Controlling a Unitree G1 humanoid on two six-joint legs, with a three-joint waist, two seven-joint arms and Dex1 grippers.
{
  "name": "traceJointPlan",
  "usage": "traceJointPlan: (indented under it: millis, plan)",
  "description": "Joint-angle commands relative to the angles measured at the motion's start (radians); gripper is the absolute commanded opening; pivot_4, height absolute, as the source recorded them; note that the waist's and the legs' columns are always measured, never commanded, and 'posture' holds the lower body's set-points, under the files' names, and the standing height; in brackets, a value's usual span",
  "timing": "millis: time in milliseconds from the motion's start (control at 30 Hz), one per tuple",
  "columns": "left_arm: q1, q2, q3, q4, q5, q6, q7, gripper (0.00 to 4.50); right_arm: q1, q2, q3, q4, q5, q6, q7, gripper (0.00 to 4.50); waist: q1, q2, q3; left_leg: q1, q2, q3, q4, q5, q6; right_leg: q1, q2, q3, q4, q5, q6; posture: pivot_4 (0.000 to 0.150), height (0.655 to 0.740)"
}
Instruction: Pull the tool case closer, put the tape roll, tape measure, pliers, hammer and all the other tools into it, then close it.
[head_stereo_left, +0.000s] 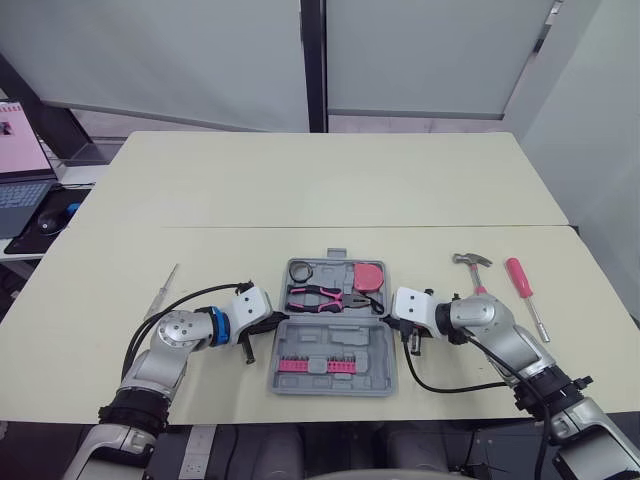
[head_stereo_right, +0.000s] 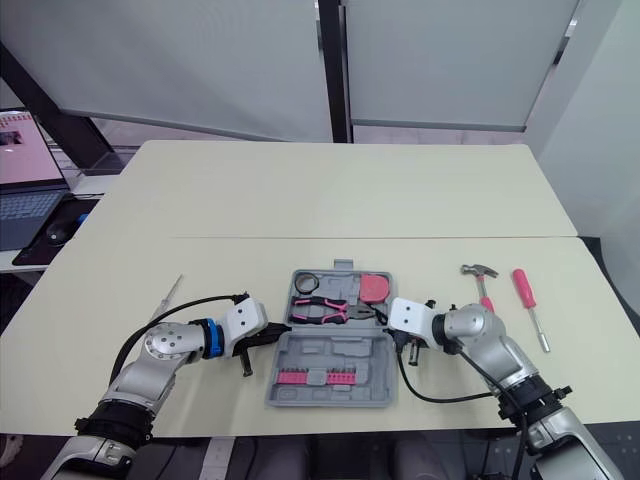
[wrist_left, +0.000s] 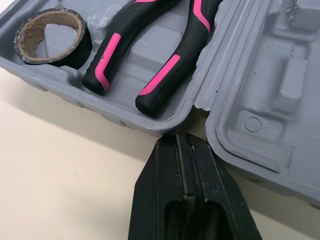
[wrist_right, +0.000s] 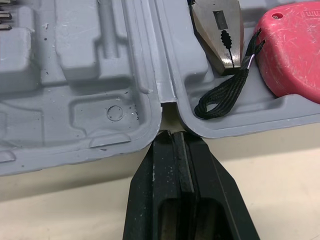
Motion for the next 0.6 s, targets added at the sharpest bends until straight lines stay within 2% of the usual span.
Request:
traceJointPlan:
  millis: [33, 333, 600]
  plan:
    - [0.001, -0.024, -0.042, 0.012, 0.029, -0.002, 0.007, 0.02, -0.021, 0.036, 0.021, -0.031, 0.013, -0.034, -0.008, 0.0, 0.0, 0.0, 0.0, 0.0, 0.0, 0.0, 0.0, 0.0, 0.0, 0.0, 0.0, 0.0, 0.0, 0.0, 0.0, 0.15, 0.74]
    - [0.027, 0.002, -0.023, -0.017, 0.017, 0.023, 0.002, 0.02, -0.025, 0.025, 0.005, -0.047, 0.004, -0.003, -0.026, 0.0, -0.001, 0.0, 0.0, 0.0, 0.0, 0.0, 0.0, 0.0, 0.0, -0.001, 0.0, 0.0, 0.0, 0.0, 0.0, 0.15, 0.74]
    - [0.049, 0.057, 0.029, -0.055, 0.0, 0.022, -0.004, 0.02, 0.018, -0.058, -0.04, -0.101, 0.0, 0.021, -0.03, 0.0, -0.001, 0.0, 0.0, -0.005, 0.0, 0.002, -0.001, 0.0, 0.0, -0.004, 0.0, 0.002, 0.0, -0.001, -0.001, 0.15, 0.74]
